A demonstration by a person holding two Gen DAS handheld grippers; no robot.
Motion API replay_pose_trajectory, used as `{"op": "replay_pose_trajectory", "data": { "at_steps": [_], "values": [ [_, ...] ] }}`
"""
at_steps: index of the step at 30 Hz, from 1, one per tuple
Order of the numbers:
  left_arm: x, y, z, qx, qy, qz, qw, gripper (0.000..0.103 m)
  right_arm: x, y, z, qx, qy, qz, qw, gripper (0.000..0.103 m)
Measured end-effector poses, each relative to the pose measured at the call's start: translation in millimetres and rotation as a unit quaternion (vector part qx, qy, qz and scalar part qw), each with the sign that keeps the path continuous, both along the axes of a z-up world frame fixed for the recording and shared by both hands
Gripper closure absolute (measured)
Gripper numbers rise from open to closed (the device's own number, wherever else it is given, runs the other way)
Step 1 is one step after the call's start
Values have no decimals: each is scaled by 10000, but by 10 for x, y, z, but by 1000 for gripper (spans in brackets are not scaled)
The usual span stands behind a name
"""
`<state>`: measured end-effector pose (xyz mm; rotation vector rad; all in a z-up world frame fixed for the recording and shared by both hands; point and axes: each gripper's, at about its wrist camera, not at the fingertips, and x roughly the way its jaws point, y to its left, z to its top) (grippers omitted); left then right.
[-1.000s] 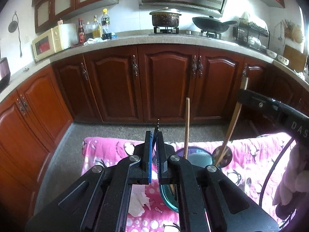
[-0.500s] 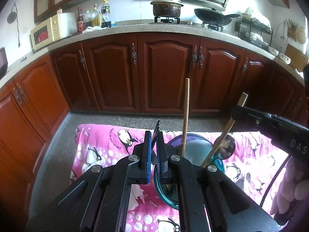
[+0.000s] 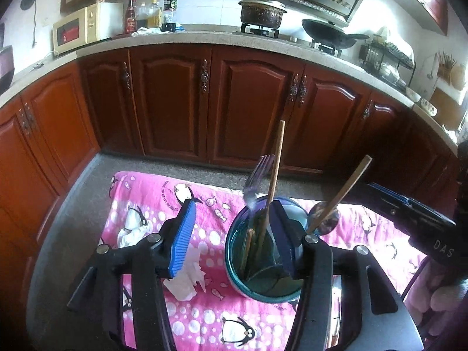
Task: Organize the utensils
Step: 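Lower the fork and chopstick into the floral cup while both tools open, then withdraw both tools from the cup back over the remaining utensils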
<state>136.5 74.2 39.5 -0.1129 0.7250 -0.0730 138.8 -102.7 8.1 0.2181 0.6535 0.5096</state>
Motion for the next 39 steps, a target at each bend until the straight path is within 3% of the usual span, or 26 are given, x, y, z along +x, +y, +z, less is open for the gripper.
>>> {"op": "replay_pose_trajectory", "data": {
  "at_steps": [14, 28, 39],
  "values": [
    [-447, -313, 97, -20, -114, -126, 9999, 46, -628, -238, 72, -237, -17, -510, 9984, 63],
    [-833, -998, 65, -58, -52, -683, 9976, 46, -1333, -900, -1, -516, 169, -1268, 9904, 58],
    [-984, -1402, -78, -25, 162, -1110, 9937, 46, -1638, -1345, -284, -566, 549, -1663, 9829, 58]
  ]
}}
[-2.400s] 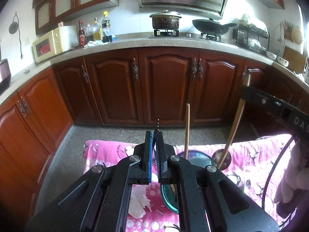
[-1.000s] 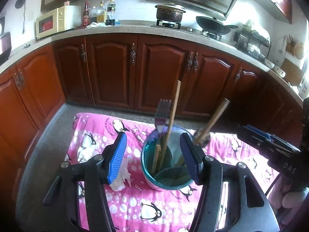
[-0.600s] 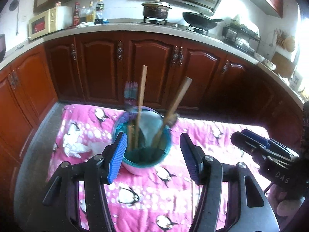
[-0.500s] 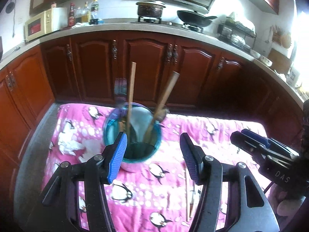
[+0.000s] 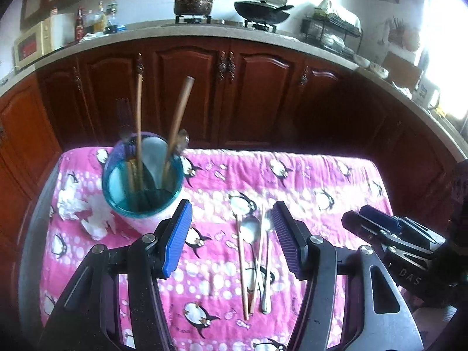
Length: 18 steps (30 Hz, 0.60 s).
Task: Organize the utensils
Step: 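Withdraw both tools from the cup back over the remaining utensils, then grasp a wooden chopstick with the left tool while the right tool grasps another chopstick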
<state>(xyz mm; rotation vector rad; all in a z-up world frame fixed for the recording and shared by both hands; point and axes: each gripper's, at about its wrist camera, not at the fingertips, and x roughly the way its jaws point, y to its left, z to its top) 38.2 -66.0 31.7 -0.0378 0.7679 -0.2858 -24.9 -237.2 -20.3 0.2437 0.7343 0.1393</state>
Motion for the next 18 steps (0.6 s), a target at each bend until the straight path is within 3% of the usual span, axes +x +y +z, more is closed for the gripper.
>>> {"op": "replay_pose_trajectory", "data": {
  "at_steps": [9, 17, 18],
  "values": [
    [30, -25, -208, -174, 295, -126, 9993, 46, 7, -189, -341, 192, 367, -146, 9990, 58],
    [104, 90, -725, -345, 1102, -248, 9930, 46, 276, -198, -828, 665, 915, 55, 9936, 58],
    [105, 84, -782, -337, 1165, -263, 9923, 46, 356, -167, -915, 685, 986, 153, 9927, 63]
  ]
}}
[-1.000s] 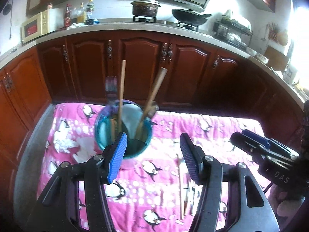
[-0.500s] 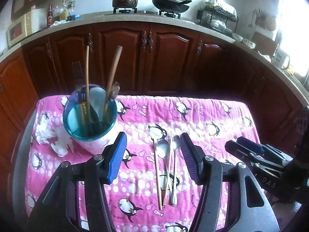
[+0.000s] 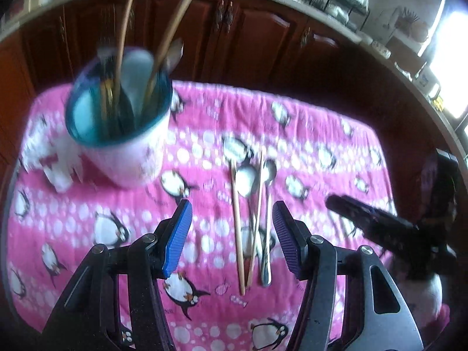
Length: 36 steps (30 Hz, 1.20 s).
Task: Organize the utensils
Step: 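Grasp a wooden chopstick with the left tool while the right tool grasps another chopstick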
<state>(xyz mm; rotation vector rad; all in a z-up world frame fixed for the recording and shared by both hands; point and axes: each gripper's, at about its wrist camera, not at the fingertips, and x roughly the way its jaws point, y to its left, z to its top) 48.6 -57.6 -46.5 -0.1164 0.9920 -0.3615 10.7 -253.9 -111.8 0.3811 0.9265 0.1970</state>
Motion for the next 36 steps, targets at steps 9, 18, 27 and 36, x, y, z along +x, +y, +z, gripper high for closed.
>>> {"op": "replay_pose_trajectory", "data": {
  "at_steps": [9, 18, 27, 36],
  "values": [
    [198, -123, -504, 53, 501, -102, 9987, 46, 508, 213, -426, -57, 407, 327, 9986, 75],
    [515, -362, -835, 194, 762, -142, 9968, 54, 791, 293, -567, -326, 550, 470, 9968, 79],
    [571, -359, -904, 395, 814, -190, 9957, 98, 709, 413, -551, -1013, 387, 737, 9914, 95],
    [-61, 100, -877, 259, 1114, -243, 9931, 99, 87, 231, -618, -503, 673, 1168, 9896, 101]
  ]
}}
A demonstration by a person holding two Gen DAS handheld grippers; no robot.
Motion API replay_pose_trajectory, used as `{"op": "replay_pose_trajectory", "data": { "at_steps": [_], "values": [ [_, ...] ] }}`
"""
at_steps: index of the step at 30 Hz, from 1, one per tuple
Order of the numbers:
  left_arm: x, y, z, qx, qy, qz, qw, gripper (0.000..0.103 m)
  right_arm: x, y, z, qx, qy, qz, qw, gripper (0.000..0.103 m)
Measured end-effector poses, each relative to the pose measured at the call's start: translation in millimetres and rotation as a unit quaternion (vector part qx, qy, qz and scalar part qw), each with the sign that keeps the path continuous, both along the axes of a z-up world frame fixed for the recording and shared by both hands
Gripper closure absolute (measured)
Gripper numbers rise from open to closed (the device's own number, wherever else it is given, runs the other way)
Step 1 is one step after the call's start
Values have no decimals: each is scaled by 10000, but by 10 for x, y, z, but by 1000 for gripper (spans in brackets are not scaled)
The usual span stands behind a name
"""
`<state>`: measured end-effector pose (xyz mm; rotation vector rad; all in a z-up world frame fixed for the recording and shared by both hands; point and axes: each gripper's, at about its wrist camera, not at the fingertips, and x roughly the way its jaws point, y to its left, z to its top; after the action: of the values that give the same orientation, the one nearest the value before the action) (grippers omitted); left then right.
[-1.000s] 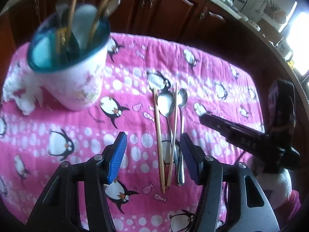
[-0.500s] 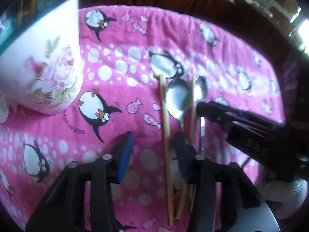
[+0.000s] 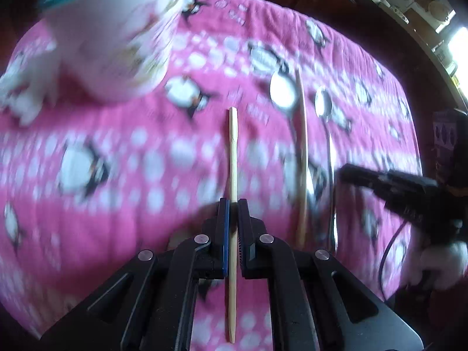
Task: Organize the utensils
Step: 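Grasp a wooden chopstick with the left tool while the right tool grasps another chopstick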
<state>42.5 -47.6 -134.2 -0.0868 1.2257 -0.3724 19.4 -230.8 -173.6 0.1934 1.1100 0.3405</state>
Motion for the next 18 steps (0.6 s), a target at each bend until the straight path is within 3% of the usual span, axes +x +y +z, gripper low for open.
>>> {"op": "replay_pose_trajectory", "data": {
  "at_steps": [3, 6, 8, 10, 11, 18],
  "values": [
    [-171, 78, -6, 14, 6, -14, 10000, 99, -47, -96, 99, 240, -318, -239, 9989, 98],
    [-179, 100, 35, 17, 10, -6, 10000, 98, 90, -218, 143, 470, -406, -546, 9966, 79],
    [-137, 106, 62, -39, 2, 0, 10000, 90, 247, -284, 169, 564, -537, -656, 9948, 79],
    [-54, 151, 106, -126, -72, 120, 9998, 72, 392, -311, 168, 454, -542, -627, 9955, 79],
    [-7, 160, 110, -95, -18, 153, 9998, 69, 502, -304, 141, 414, -540, -601, 9959, 79],
    [368, 8, 53, 81, -11, -63, 9999, 67, 776, -402, 34, 550, -520, -480, 9960, 79]
  ]
}}
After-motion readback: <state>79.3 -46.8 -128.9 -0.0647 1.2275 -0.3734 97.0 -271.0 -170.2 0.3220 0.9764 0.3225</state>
